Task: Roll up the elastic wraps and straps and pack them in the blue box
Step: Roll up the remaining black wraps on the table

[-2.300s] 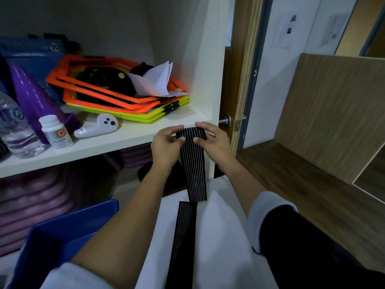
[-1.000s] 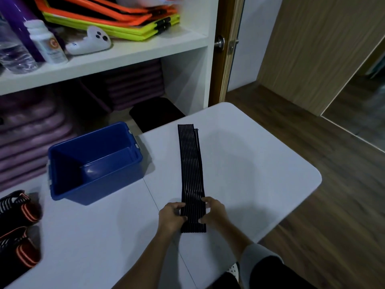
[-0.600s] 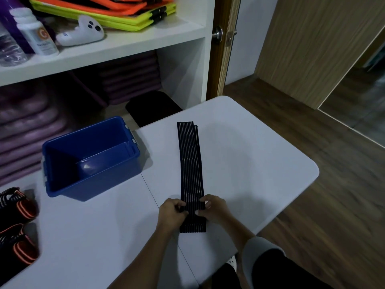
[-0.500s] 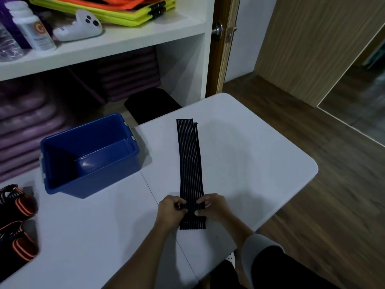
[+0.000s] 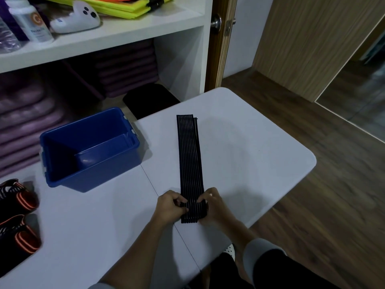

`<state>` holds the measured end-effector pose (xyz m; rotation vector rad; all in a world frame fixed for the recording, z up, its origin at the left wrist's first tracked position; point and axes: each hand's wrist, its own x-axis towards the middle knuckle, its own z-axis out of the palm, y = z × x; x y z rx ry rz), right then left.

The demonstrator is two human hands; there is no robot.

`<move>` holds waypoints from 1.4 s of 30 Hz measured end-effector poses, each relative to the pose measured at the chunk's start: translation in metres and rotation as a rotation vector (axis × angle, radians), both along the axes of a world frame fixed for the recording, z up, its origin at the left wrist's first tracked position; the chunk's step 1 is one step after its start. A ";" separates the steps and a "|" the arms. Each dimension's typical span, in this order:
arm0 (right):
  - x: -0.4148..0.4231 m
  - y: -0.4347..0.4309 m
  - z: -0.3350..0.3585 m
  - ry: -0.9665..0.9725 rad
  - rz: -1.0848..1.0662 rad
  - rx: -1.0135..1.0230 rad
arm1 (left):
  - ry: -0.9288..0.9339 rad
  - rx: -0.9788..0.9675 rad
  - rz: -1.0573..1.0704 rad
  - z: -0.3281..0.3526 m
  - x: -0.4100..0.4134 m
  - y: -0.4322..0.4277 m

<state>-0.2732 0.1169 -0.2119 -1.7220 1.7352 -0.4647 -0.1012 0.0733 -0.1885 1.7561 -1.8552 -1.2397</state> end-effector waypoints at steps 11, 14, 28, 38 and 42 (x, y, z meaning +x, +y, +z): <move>0.000 0.007 -0.003 -0.010 0.020 -0.105 | -0.038 -0.056 -0.099 0.004 0.004 0.004; 0.003 0.012 -0.002 -0.042 0.029 -0.110 | -0.058 -0.110 -0.058 0.001 0.003 0.006; -0.002 0.011 0.002 0.134 0.180 -0.223 | -0.327 -0.348 -0.544 -0.002 0.006 0.021; -0.006 -0.010 0.011 -0.081 -0.162 -0.077 | -0.038 -0.134 -0.214 0.015 0.001 0.002; -0.003 -0.030 0.003 -0.069 -0.287 -0.063 | -0.010 -0.145 -0.071 0.008 -0.007 -0.011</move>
